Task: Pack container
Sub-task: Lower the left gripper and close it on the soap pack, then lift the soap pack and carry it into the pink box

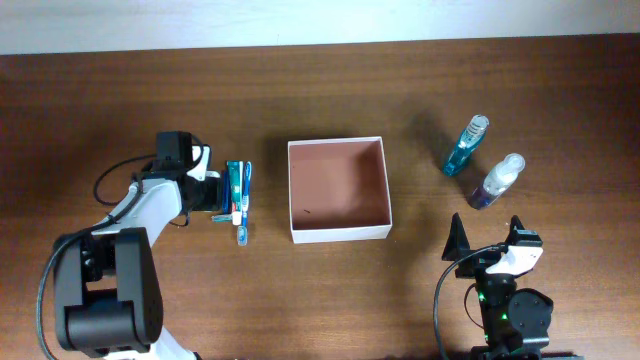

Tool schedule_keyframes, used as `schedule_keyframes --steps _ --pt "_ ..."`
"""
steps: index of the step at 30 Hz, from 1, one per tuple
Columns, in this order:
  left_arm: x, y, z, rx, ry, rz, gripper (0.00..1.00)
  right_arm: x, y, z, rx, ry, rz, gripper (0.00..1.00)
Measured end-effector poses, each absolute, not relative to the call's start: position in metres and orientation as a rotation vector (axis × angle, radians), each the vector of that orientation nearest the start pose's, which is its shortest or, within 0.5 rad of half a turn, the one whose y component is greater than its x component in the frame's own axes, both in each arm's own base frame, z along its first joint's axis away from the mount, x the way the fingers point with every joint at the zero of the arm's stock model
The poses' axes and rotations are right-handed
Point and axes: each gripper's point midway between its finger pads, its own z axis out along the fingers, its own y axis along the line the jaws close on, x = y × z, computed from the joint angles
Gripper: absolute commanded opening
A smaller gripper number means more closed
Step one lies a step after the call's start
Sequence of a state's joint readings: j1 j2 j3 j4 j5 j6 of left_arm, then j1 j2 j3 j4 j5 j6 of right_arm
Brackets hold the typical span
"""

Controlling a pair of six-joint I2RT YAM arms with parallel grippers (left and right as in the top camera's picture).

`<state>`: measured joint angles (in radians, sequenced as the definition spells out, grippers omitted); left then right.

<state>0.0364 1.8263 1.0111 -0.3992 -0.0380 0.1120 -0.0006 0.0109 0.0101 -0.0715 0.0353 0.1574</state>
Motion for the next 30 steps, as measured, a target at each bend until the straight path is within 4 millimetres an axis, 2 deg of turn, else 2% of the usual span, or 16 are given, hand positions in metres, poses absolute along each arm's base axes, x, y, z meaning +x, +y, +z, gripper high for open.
schedule_keyframes --steps 2,4,11,14,19,23,27,30 --pt "0.384 0.02 0.001 0.091 2.786 0.088 0.45 0.246 -0.006 0.158 0.157 1.636 0.091 0.98" --pt "0.384 0.02 0.001 0.09 2.786 0.084 0.41 0.246 -0.006 0.158 0.157 1.636 0.091 0.98" --pt "0.38 0.019 0.003 0.089 2.797 0.082 0.4 0.246 -0.006 0.158 0.157 1.636 0.091 0.98" --pt "0.379 0.019 0.011 0.088 2.788 0.083 0.4 0.246 -0.006 0.158 0.157 1.636 0.091 0.98" --pt "0.384 0.019 0.048 0.037 2.701 0.078 0.39 0.246 -0.006 0.158 0.157 1.636 0.091 0.98" --pt "0.387 0.013 0.093 -0.013 2.586 0.016 0.34 0.246 -0.006 0.158 0.157 1.636 0.091 0.98" --pt "0.382 -0.007 0.134 -0.041 2.489 -0.126 0.28 0.246 -0.006 0.158 0.157 1.636 0.091 0.98" --pt "0.375 -0.028 0.158 -0.038 2.441 -0.217 0.27 0.246 -0.006 0.158 0.157 1.636 0.091 0.98"
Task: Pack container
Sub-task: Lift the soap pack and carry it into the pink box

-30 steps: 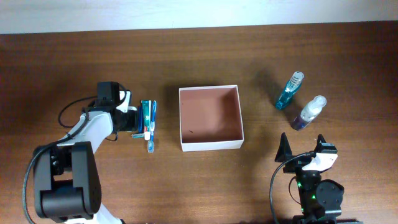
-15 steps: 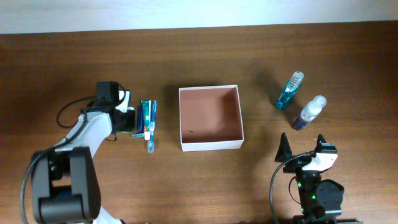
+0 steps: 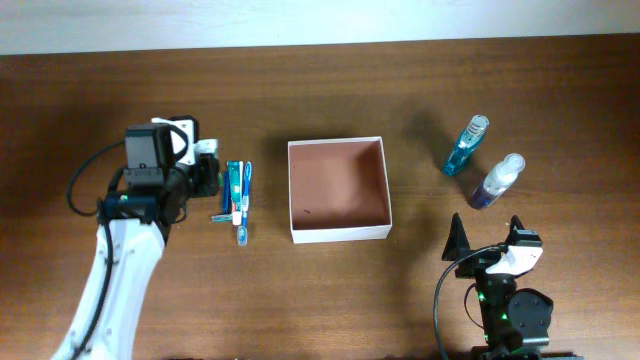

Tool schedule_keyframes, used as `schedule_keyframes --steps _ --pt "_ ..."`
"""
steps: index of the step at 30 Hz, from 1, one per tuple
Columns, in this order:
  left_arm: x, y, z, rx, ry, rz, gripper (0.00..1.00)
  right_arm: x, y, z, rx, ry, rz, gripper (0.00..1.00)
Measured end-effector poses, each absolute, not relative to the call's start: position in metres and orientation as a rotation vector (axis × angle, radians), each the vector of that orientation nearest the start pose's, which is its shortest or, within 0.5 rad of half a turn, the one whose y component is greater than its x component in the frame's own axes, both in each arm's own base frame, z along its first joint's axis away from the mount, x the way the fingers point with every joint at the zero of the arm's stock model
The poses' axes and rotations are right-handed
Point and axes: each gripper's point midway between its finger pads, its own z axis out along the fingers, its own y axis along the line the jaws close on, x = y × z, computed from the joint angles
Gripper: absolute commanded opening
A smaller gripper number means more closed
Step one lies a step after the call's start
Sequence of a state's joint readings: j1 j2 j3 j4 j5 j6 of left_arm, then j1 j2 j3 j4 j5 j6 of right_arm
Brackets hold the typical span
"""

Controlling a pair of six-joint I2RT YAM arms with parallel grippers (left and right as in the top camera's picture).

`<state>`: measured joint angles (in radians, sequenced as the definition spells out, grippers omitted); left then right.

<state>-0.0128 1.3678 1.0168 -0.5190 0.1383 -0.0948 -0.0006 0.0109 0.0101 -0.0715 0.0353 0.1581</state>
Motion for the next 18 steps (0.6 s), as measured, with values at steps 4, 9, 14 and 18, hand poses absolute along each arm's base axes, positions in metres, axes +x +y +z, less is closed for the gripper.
schedule_keyframes --steps 4,9,14,18 --pt "0.364 -0.071 0.186 0.035 2.413 -0.33 0.27 0.246 -0.006 0.158 0.157 1.636 0.091 0.98" --pt "0.357 -0.133 0.227 0.151 2.362 -0.453 0.24 0.246 -0.006 0.158 0.157 1.636 0.091 0.98" --pt "0.345 -0.17 0.236 0.172 2.351 -0.47 0.23 0.246 -0.006 0.158 0.157 1.636 0.091 0.98" --pt "0.334 -0.193 0.234 0.183 2.356 -0.463 0.23 0.246 -0.006 0.158 0.157 1.636 0.092 0.98"
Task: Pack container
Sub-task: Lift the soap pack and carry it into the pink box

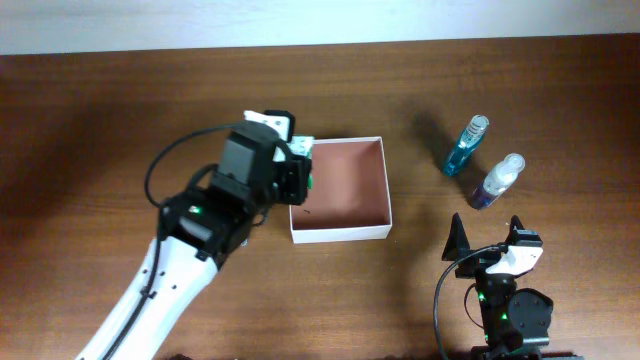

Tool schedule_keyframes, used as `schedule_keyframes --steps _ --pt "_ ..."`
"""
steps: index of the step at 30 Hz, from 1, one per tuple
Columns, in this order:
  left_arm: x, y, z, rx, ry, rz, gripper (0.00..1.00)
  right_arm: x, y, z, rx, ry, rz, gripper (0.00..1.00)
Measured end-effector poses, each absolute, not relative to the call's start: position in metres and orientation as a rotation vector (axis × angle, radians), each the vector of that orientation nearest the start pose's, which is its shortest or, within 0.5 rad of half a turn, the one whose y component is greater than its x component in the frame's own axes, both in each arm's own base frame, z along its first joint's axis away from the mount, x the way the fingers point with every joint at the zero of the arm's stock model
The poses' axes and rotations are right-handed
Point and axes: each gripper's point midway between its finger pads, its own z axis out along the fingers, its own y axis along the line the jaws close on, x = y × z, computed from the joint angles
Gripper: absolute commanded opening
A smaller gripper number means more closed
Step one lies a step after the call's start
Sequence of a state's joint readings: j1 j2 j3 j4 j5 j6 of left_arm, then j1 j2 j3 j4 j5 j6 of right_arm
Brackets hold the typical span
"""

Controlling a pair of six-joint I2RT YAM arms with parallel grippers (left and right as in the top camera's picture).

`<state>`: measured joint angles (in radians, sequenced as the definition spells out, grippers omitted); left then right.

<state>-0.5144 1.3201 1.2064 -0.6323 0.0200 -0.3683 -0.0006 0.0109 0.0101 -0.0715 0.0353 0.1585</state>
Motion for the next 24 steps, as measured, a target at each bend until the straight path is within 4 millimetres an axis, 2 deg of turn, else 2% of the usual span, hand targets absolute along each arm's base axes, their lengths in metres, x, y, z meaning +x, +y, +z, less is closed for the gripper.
schedule_keyframes --steps 5,8,13,24 --pt "0.335 -0.213 0.215 0.192 2.387 -0.427 0.23 0.246 -0.006 0.158 0.157 1.636 0.091 0.98" --pt "0.341 -0.222 0.19 0.199 2.437 -0.388 0.24 0.246 -0.006 0.158 0.157 1.636 0.092 0.98" --pt "0.349 -0.225 0.153 0.178 2.518 -0.33 0.23 0.246 -0.006 0.158 0.157 1.636 0.091 0.98" --pt "0.359 -0.22 0.125 0.123 2.555 -0.234 0.18 0.246 -0.006 0.158 0.157 1.636 0.092 0.98"
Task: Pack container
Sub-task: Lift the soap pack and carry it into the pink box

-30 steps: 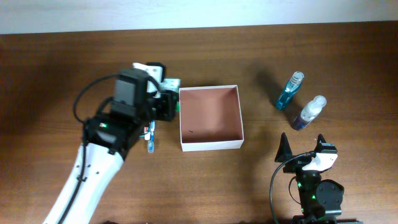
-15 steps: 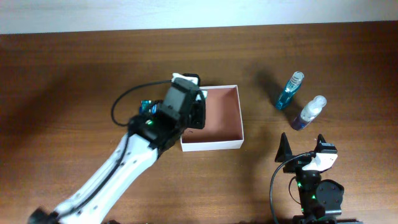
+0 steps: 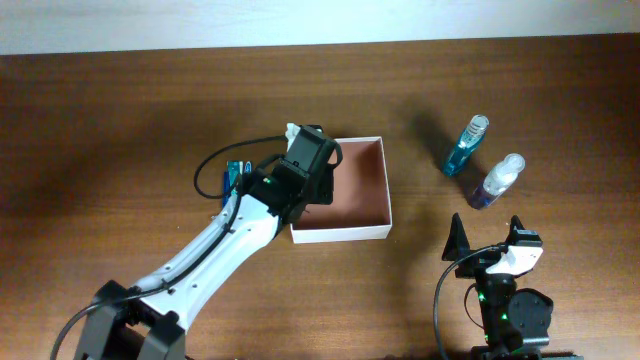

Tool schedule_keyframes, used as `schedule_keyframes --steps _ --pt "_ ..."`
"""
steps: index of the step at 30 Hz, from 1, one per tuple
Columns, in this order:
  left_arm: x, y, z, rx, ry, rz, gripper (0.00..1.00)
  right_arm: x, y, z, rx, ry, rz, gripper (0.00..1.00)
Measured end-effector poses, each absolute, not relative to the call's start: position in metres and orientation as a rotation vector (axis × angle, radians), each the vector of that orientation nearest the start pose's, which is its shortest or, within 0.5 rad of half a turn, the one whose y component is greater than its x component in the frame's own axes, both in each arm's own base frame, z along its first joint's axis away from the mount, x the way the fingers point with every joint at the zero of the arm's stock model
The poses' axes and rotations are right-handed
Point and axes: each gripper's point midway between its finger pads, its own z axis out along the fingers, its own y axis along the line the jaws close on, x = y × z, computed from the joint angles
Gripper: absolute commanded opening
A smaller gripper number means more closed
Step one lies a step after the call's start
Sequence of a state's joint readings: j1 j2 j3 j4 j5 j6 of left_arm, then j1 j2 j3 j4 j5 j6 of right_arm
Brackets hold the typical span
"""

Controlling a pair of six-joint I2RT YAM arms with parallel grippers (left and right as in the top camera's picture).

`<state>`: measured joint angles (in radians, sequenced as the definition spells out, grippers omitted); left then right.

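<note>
The white-walled box (image 3: 340,232) with a reddish-brown floor sits mid-table. My left gripper (image 3: 312,176) hangs over the box's left part. Its fingers are hidden under the wrist, so I cannot tell its state or whether it holds anything. Left of the box, a bit of the blue toothbrush pack (image 3: 236,173) shows on the table behind the left arm. A blue bottle (image 3: 466,146) and a clear spray bottle (image 3: 497,182) with dark liquid lie to the right of the box. My right gripper (image 3: 487,240) rests open near the front edge, below the bottles.
The left arm (image 3: 215,245) stretches diagonally from the front left to the box. A black cable (image 3: 215,168) loops beside the wrist. A pale wall strip (image 3: 320,22) runs along the table's far edge.
The left wrist has moved from the box's left wall to above the box's left interior. A bit of the blue pack shows again left of the box. The right arm is unchanged.
The left gripper was first against the left side of the toothbrush pack, then slightly left of it with the pack still on the table. Then it stood at the box's left wall, covering the pack's spot. Now it is over the box.
</note>
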<state>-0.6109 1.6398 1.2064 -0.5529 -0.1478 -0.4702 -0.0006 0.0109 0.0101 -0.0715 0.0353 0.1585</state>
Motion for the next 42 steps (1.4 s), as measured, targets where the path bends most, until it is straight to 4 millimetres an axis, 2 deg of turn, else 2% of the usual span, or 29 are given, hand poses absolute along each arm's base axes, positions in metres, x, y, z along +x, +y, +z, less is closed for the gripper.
schedule_keyframes --steps 9,13,16,22,25,30,35,42 --pt "0.355 -0.242 0.125 0.17 2.515 -0.231 0.17 0.246 -0.006 0.158 0.157 1.636 0.091 0.98" --pt "0.348 -0.24 0.125 0.141 2.548 -0.208 0.17 0.246 -0.006 0.158 0.157 1.636 0.092 0.98" --pt "0.349 -0.235 0.132 0.117 2.566 -0.181 0.17 0.246 -0.006 0.158 0.157 1.636 0.091 0.98" --pt "0.356 -0.224 0.162 0.062 2.576 -0.158 0.17 0.246 -0.006 0.159 0.157 1.636 0.091 0.98" --pt "0.357 -0.222 0.167 0.055 2.578 -0.156 0.18 0.246 -0.006 0.158 0.157 1.636 0.091 0.98" --pt "0.355 -0.226 0.152 0.061 2.641 -0.205 0.17 0.246 -0.006 0.158 0.157 1.636 0.091 0.99" --pt "0.368 -0.211 0.131 -0.004 2.694 -0.193 0.17 0.246 -0.006 0.158 0.157 1.636 0.091 0.98" --pt "0.371 -0.214 0.129 0.0 2.688 -0.201 0.17 0.246 -0.006 0.158 0.157 1.636 0.091 0.99"
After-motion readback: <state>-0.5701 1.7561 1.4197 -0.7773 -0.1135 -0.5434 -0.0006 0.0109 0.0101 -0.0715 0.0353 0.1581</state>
